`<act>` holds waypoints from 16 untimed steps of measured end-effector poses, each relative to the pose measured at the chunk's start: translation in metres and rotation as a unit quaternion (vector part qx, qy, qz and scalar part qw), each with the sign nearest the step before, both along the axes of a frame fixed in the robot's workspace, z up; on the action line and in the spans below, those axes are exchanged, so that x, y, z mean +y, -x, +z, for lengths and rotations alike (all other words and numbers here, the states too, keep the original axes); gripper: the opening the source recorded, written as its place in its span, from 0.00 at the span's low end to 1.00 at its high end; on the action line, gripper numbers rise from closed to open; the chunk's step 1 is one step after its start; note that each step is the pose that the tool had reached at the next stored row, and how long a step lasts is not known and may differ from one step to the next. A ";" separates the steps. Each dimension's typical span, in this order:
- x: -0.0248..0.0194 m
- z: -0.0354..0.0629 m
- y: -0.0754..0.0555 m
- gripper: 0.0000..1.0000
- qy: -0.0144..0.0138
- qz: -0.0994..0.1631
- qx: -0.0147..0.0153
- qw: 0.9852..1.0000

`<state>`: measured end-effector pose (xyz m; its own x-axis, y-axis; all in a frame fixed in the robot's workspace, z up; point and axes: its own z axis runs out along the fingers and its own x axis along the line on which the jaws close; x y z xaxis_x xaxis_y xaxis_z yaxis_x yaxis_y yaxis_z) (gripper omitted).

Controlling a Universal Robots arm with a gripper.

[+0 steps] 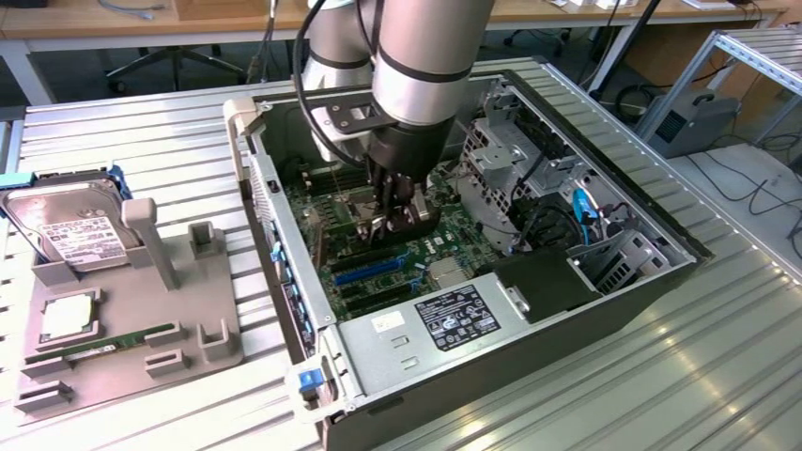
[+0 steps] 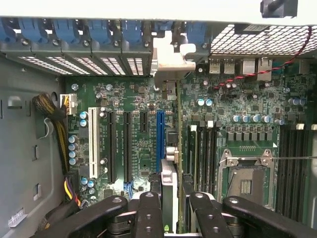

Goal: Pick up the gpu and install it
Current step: 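Insert the gpu into the slot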

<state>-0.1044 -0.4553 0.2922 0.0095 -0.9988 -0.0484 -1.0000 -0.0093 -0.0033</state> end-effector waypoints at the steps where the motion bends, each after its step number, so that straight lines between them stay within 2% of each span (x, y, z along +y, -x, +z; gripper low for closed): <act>1: -0.0002 -0.0003 0.000 0.27 0.000 0.000 0.000 1.000; 16: -0.0019 -0.0048 0.003 0.27 0.000 0.000 0.000 1.000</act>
<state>-0.1079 -0.4571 0.2874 0.0094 -0.9988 -0.0483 -1.0000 -0.0093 -0.0033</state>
